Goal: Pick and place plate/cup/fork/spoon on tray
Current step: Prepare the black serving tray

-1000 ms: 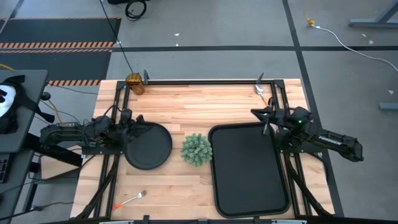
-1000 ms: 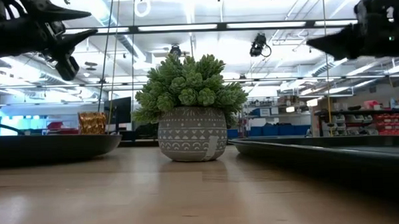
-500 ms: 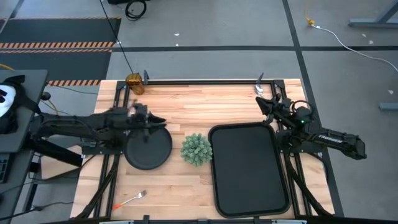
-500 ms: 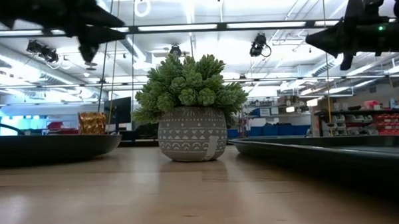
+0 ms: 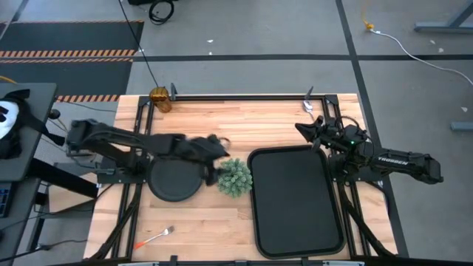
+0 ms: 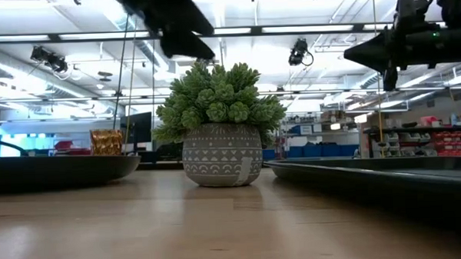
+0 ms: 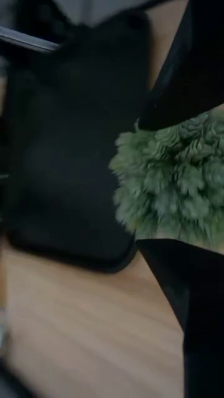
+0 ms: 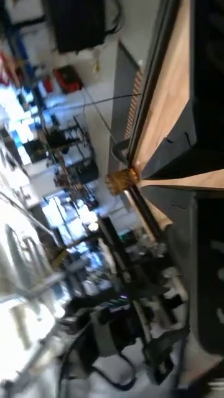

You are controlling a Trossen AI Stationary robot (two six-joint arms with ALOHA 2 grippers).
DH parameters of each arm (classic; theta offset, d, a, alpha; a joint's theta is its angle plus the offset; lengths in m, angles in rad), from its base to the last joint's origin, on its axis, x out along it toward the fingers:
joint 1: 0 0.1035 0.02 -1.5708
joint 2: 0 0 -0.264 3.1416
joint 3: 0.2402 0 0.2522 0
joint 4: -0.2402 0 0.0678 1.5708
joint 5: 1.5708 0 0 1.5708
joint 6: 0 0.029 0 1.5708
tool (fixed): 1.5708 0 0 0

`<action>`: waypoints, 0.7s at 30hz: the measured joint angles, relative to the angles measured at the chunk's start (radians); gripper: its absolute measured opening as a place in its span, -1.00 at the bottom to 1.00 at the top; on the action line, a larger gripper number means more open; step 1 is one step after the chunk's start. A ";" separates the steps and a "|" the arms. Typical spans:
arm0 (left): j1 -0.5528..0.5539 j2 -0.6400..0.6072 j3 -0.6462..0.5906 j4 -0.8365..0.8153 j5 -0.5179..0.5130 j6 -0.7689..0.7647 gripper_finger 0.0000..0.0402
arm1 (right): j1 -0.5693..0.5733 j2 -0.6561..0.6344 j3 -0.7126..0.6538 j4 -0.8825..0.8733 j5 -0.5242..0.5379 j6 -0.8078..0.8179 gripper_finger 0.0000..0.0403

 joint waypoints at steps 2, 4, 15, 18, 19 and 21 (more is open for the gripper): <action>-0.031 0.077 0.088 -0.075 -0.030 0.006 0.60 | 0.000 0.005 0.000 -0.017 -0.002 0.002 -0.84; -0.058 0.142 0.170 -0.137 -0.076 0.006 0.61 | 0.000 0.005 0.000 -0.043 -0.003 0.017 -0.84; -0.101 0.303 0.309 -0.268 -0.143 -0.131 0.62 | -0.001 0.004 0.000 -0.153 -0.030 0.017 -0.84; -0.101 0.328 0.309 -0.318 -0.149 -0.143 0.62 | -0.001 0.004 0.000 -0.153 -0.030 0.015 -0.84; -0.101 0.335 0.309 -0.331 -0.149 -0.138 0.62 | -0.001 0.004 0.000 -0.154 -0.030 0.011 -0.84; -0.104 0.338 0.308 -0.341 -0.148 -0.113 0.60 | -0.001 0.004 0.000 -0.157 -0.030 0.006 -0.84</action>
